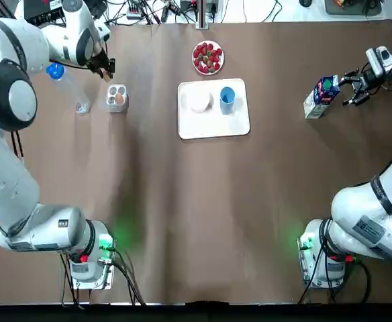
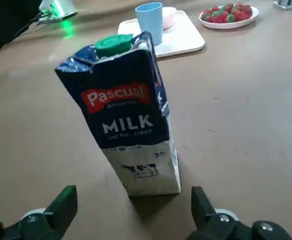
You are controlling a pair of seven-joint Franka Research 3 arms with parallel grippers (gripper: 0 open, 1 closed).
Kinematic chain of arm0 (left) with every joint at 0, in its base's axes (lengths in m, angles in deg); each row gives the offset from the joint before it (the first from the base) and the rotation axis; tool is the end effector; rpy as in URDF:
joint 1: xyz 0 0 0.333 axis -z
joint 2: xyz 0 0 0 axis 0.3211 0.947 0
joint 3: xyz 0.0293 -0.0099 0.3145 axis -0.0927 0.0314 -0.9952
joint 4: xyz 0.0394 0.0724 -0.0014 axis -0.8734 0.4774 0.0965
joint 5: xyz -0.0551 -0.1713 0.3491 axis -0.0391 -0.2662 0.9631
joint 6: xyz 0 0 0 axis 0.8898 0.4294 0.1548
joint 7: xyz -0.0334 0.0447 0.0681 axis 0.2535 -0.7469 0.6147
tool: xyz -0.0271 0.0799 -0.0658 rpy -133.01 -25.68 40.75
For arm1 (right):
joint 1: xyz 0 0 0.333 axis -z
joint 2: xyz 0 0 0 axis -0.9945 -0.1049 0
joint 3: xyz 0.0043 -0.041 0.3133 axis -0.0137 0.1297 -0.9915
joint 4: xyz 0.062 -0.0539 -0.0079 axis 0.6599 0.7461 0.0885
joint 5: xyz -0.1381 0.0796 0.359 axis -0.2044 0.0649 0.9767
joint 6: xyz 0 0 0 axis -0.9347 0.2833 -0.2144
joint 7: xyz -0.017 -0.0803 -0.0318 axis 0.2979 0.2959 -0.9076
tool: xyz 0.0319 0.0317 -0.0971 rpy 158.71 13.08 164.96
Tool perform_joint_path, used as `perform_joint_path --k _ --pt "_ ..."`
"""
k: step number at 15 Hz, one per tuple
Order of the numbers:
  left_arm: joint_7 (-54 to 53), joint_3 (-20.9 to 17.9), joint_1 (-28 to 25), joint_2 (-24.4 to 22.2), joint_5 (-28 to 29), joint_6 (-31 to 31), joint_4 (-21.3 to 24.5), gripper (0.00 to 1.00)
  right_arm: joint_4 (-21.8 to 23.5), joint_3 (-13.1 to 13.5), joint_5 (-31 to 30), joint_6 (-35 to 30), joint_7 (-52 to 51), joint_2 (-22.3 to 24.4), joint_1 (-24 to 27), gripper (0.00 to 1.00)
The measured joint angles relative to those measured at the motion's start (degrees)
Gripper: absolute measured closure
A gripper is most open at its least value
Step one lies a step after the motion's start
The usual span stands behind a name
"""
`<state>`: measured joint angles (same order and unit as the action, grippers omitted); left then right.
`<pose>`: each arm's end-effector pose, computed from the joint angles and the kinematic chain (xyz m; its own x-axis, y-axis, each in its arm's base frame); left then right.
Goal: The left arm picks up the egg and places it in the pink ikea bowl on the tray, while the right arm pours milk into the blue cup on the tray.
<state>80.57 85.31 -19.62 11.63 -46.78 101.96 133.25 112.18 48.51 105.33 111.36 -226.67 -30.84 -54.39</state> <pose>0.5993 -0.0435 0.3007 0.9932 0.0247 0.1136 0.0323 -0.9973 -0.0656 0.5332 -0.2866 0.2020 0.1063 0.5926 0.7984 0.9898 0.0136 -0.1419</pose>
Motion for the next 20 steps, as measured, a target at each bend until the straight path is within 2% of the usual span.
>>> perform_joint_path --k 4,7,12,14,16,19,20 --pt "5.14 3.61 -0.01 -5.1 -0.02 -6.65 -0.03 0.52 -0.05 -0.56 0.05 -0.34 -3.95 -1.48 -0.06 0.0" --pt "15.34 10.22 0.18 -6.66 -0.02 -9.83 0.0 0.52 -0.09 -1.23 0.13 -0.45 -5.88 -2.26 -0.1 0.0" --pt "33.59 20.58 2.42 -5.46 -0.02 -10.05 -1.86 0.52 -0.22 -1.7 1.61 -0.53 -6.06 -2.81 -0.22 0.0" --pt "39.11 22.7 4.98 -3.02 -0.05 -10.05 -3.98 0.52 -0.22 -1.79 1.93 -0.55 -6.07 -3.2 -0.33 0.0" --pt "45.06 23.09 9.35 0.93 -0.08 -9.97 -7.67 0.52 -0.23 -1.98 2.07 -0.55 -6.11 -3.69 -0.37 0.0" --pt "52.41 22.99 16.07 9.04 -0.07 -9.92 -15.7 0.52 -0.25 -2.35 2.16 -0.54 -6.18 -4.26 -0.4 0.0" --pt "53.56 22.28 19.01 13.95 -0.07 -9.82 -20.39 0.52 -0.25 -2.59 2.44 -0.54 -6.4 -4.51 -0.41 0.0"
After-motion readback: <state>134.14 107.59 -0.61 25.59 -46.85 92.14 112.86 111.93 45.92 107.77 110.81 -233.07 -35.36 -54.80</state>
